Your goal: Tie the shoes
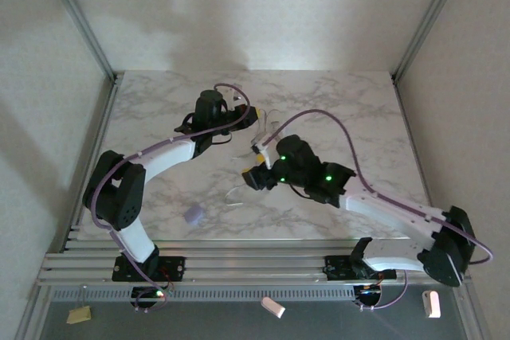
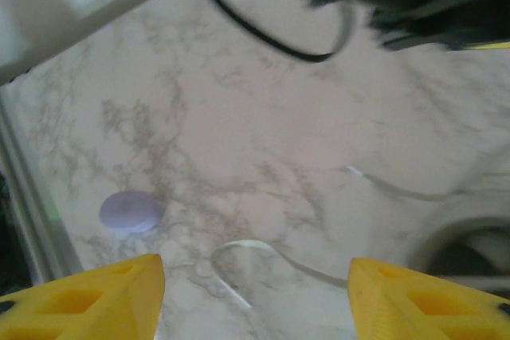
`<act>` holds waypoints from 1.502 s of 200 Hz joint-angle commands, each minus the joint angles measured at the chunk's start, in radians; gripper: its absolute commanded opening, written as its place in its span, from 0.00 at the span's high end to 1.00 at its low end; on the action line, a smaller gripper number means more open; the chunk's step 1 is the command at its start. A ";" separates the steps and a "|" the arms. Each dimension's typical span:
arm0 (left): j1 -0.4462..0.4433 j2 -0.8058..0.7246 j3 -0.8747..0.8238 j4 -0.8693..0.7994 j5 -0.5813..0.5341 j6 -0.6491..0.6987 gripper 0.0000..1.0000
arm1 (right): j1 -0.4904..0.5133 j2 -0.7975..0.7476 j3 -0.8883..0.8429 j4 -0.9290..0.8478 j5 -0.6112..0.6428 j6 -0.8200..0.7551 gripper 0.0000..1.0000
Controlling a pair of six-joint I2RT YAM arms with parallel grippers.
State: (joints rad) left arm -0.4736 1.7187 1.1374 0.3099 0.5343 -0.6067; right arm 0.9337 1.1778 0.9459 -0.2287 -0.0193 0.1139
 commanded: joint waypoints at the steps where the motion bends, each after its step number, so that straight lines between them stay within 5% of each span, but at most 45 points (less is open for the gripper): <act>1: -0.029 -0.027 0.002 -0.013 -0.024 0.066 1.00 | -0.104 -0.096 0.001 -0.114 0.139 0.084 0.41; 22: -0.057 -0.042 -0.003 -0.022 -0.068 0.086 1.00 | -0.220 -0.097 0.065 -0.225 0.105 0.135 0.46; 45: -0.043 -0.044 -0.010 0.001 -0.081 0.056 1.00 | -0.213 -0.052 0.120 -0.301 -0.048 0.023 0.51; 73: 0.002 -0.017 0.001 0.012 -0.050 -0.006 1.00 | -0.009 0.007 0.115 -0.365 -0.006 -0.124 0.53; 136: 0.039 0.064 0.079 -0.069 0.038 -0.003 1.00 | 0.240 0.316 0.064 -0.187 0.030 -0.052 0.51; 229: 0.043 0.054 0.118 -0.126 0.048 0.031 1.00 | 0.214 0.654 0.193 -0.066 0.045 -0.043 0.40; 300: 0.044 0.058 0.127 -0.143 0.050 0.043 1.00 | 0.189 0.769 0.231 -0.086 0.027 -0.046 0.47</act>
State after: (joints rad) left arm -0.4366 1.7813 1.2289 0.1791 0.5659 -0.5903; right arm 1.1301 1.9026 1.1584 -0.3023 0.0261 0.0673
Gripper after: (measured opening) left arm 0.038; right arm 0.556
